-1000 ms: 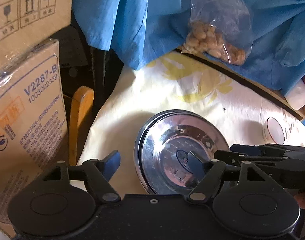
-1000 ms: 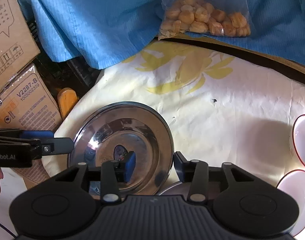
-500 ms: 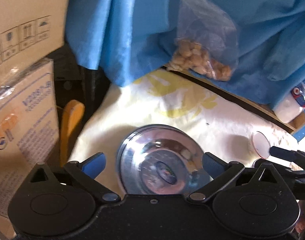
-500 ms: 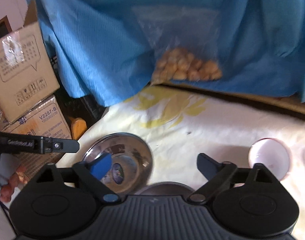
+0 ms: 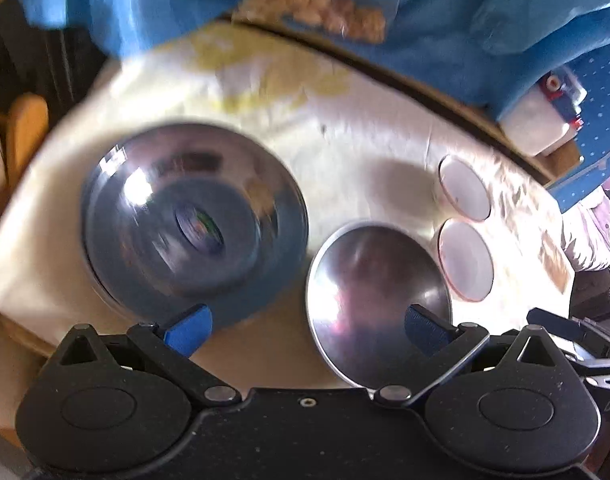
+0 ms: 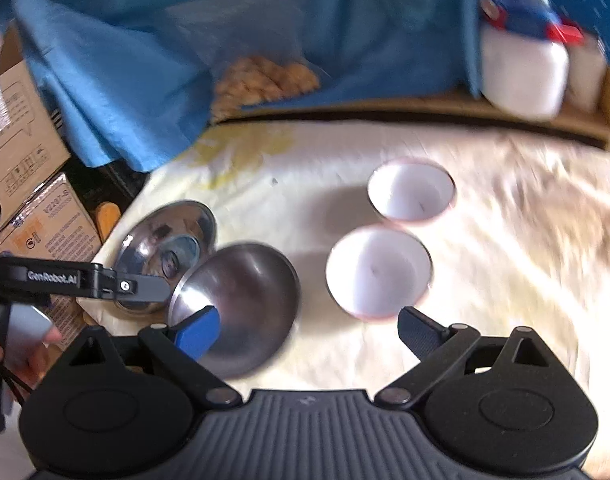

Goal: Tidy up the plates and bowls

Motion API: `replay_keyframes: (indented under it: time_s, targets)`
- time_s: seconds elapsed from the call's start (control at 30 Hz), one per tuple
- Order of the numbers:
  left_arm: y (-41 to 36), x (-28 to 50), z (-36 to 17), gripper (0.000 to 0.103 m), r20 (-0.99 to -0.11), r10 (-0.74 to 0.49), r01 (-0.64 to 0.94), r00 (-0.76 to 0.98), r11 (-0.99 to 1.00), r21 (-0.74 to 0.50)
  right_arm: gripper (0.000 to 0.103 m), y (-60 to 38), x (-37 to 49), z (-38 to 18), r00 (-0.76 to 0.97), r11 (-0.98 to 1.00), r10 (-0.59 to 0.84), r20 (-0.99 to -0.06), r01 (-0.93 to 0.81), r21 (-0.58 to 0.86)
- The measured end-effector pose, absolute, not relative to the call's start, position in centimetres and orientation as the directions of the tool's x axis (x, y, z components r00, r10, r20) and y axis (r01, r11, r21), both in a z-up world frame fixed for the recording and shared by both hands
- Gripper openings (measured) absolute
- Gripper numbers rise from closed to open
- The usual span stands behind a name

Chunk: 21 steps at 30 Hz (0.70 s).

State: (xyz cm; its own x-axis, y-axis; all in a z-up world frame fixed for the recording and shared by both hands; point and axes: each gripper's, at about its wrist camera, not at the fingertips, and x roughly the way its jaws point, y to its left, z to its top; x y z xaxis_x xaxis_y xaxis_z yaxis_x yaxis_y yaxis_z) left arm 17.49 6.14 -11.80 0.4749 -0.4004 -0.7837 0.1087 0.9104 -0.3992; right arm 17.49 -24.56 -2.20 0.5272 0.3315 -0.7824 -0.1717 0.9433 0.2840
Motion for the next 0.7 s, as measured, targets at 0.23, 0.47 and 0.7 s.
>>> replay_keyframes:
  time_s: [0.23,0.47,0.7]
  targets:
    - [4.6,17.1,-13.2,0.102,-0.814,-0.387,0.072,0.434,0.915,-0.396,0.098,-25.7,17.4,-4.4,0.488,0.923,0.373,-0.789,-0.111,0.368]
    - [4.6,17.7,-13.2,0.098,-0.828,-0.353,0.027,0.436,0.924,-0.381,0.083,-25.3,18.5,-5.9,0.45,0.903,0.413,-0.791,-0.092,0.419]
    - [4.2,17.9,-13.8,0.071,-0.833,-0.345,-0.008,0.432,0.922,-0.386,0.05,-23.3,20.0,-7.6,0.394,0.891,0.443,-0.805,-0.093,0.445]
